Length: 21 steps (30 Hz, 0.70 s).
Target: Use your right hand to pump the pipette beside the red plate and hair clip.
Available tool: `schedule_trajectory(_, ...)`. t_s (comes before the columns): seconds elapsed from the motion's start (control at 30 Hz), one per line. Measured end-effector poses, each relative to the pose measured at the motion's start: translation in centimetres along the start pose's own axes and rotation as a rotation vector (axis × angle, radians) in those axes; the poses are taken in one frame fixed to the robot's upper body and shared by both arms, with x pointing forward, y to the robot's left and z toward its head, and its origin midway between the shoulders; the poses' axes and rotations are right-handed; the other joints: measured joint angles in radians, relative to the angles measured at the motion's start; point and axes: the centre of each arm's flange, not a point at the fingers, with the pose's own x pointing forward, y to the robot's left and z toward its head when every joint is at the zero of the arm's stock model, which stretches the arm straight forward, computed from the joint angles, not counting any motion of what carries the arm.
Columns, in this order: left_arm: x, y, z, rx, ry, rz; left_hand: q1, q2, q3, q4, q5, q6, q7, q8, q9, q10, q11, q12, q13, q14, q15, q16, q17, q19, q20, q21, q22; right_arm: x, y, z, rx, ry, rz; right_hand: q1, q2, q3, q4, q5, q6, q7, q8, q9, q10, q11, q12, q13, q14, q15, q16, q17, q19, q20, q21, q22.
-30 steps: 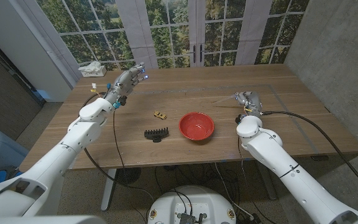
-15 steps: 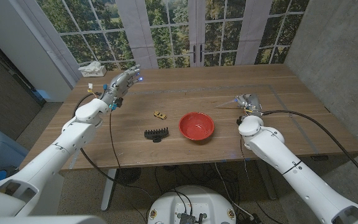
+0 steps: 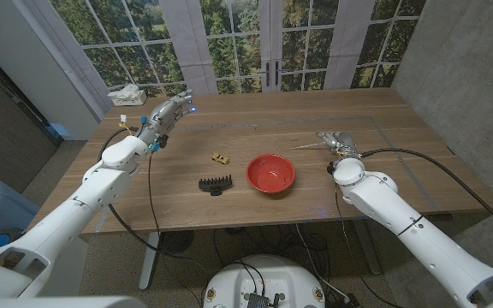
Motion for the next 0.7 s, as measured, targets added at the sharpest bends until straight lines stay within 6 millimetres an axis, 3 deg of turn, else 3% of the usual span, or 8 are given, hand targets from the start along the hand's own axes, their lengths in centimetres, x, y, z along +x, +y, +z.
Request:
schedule_trajectory(0.13,0.0,0.0,0.0,0.000,-0.001,-0.005,0.000,0.000,0.000,0.000,0.000,-0.004,-0.004,0.000,0.000,0.000,0.000,0.000,0.000,0.000,0.000,0.000,-0.005,0.000,0.000,0.000,0.000,0.2,0.0,-0.1,-0.001,-0.021,0.014,-0.021,0.003,-0.018,-0.001,-0.004,-0.008,0.000,0.001,-0.012,-0.010,0.007,-0.031,-0.026,-0.083,0.001,-0.056,-0.045,-0.075,-0.028,-0.056,-0.005)
schedule_trajectory(0.23,0.1,0.0,0.1,0.000,-0.004,-0.007,0.000,0.000,0.000,0.000,0.000,-0.004,-0.004,0.000,0.000,-0.002,0.002,0.000,0.000,0.000,0.000,0.000,-0.005,0.000,0.000,0.000,0.000,0.3,-0.1,-0.3,-0.002,-0.030,0.018,-0.029,0.011,-0.024,-0.002,-0.004,-0.018,0.000,0.001,-0.020,-0.029,0.012,-0.055,-0.043,-0.125,-0.014,-0.090,-0.076,-0.101,-0.054,-0.090,-0.005)
schedule_trajectory(0.33,0.1,-0.1,0.1,-0.001,-0.007,-0.013,0.000,0.000,0.000,0.000,0.000,-0.004,-0.004,0.000,0.000,-0.002,0.002,0.000,0.000,0.000,0.000,0.000,-0.005,0.000,0.000,0.000,0.000,0.5,-0.2,-1.1,-0.016,-0.017,0.016,-0.031,0.012,-0.031,-0.003,-0.008,-0.043,-0.007,0.001,-0.026,-0.052,0.005,-0.081,-0.064,-0.169,-0.038,-0.129,-0.114,-0.140,-0.054,-0.129,-0.009)
schedule_trajectory(0.37,0.2,0.1,0.1,0.000,-0.007,-0.011,0.000,0.000,0.000,0.000,0.000,-0.004,-0.004,0.000,0.000,-0.002,0.002,0.000,0.000,0.000,0.000,0.000,-0.005,0.000,0.000,0.000,0.000,0.5,0.0,0.3,0.024,-0.095,0.035,-0.045,0.013,-0.035,-0.004,-0.008,-0.050,-0.014,-0.001,-0.029,-0.063,0.000,-0.091,-0.072,-0.180,-0.048,-0.142,-0.128,-0.147,-0.050,-0.143,-0.009)
schedule_trajectory(0.4,0.2,0.1,0.2,0.000,-0.007,-0.011,0.000,0.000,0.000,0.000,0.000,-0.004,-0.004,0.000,0.000,-0.002,0.002,0.000,0.000,0.000,0.000,0.000,-0.005,0.000,0.000,0.000,0.000,0.5,0.0,0.2,0.023,-0.093,0.035,-0.045,0.013,-0.037,-0.001,-0.008,-0.061,-0.025,-0.007,-0.032,-0.078,-0.006,-0.103,-0.082,-0.198,-0.050,-0.157,-0.145,-0.157,-0.046,-0.158,-0.009)
schedule_trajectory(0.57,0.2,0.1,0.3,-0.002,-0.015,-0.018,0.004,0.004,0.000,0.000,0.000,-0.009,-0.004,0.000,0.000,-0.002,0.002,0.008,0.000,-0.002,-0.002,0.000,-0.009,0.011,0.000,-0.002,0.000,0.8,0.0,-1.2,0.007,-0.066,0.032,-0.053,0.021,-0.041,-0.005,-0.015,-0.120,-0.055,-0.015,-0.040,-0.142,-0.014,-0.150,-0.121,-0.226,-0.051,-0.209,-0.212,-0.163,-0.046,-0.209,-0.009)
schedule_trajectory(0.6,0.2,0.3,0.2,-0.001,-0.013,-0.014,0.004,0.004,0.000,0.000,0.000,-0.015,-0.007,0.000,0.000,-0.002,0.002,0.008,0.000,-0.004,-0.004,0.000,-0.009,0.011,0.000,-0.004,0.000,0.7,0.1,0.4,0.050,-0.159,0.048,-0.071,0.017,-0.047,-0.005,-0.015,-0.127,-0.059,-0.019,-0.042,-0.148,-0.012,-0.154,-0.125,-0.226,-0.051,-0.213,-0.218,-0.164,-0.047,-0.214,-0.009)
schedule_trajectory(0.7,0.2,0.4,0.2,-0.004,-0.016,-0.016,0.004,0.004,0.000,0.000,0.000,-0.029,-0.015,-0.001,0.000,-0.005,-0.002,0.008,0.000,-0.004,-0.004,0.000,-0.009,0.011,0.000,-0.004,0.000,0.8,0.2,0.2,0.048,-0.176,0.048,-0.075,0.015,-0.055,0.000,-0.024,-0.154,-0.071,-0.019,-0.044,-0.162,-0.010,-0.161,-0.139,-0.226,-0.051,-0.223,-0.242,-0.150,-0.060,-0.230,-0.009)
